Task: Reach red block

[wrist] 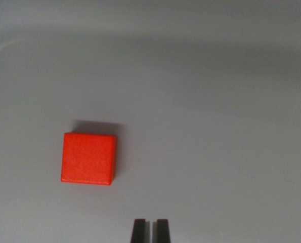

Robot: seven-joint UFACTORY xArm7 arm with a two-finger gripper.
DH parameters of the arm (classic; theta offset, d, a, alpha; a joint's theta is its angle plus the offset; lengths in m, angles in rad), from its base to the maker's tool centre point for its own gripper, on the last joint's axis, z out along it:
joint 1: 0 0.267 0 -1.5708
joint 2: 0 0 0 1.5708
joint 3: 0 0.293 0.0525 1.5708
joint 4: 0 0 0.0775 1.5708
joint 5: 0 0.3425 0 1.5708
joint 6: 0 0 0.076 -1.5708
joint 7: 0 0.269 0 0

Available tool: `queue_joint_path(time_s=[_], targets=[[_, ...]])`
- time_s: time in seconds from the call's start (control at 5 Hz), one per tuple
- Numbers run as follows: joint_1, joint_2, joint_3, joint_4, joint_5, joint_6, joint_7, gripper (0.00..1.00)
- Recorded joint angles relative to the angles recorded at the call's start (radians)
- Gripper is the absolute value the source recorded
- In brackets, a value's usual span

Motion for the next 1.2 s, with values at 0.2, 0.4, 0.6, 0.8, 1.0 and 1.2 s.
queue_joint_path(time_s=[0.2,0.4,0.6,0.8,1.0,1.2], targets=[[0.0000,0.000,0.000,0.000,0.0000,0.000,0.000,0.00],[0.0080,0.034,0.006,-0.008,-0.0019,-0.044,-0.003,0.00],[0.0080,0.034,0.006,-0.008,-0.0019,-0.044,-0.003,0.00],[0.0157,0.066,0.012,-0.015,-0.0037,-0.087,-0.006,0.00],[0.0157,0.066,0.012,-0.015,-0.0037,-0.087,-0.006,0.00],[0.0228,0.095,0.018,-0.022,-0.0054,-0.126,-0.008,0.00]])
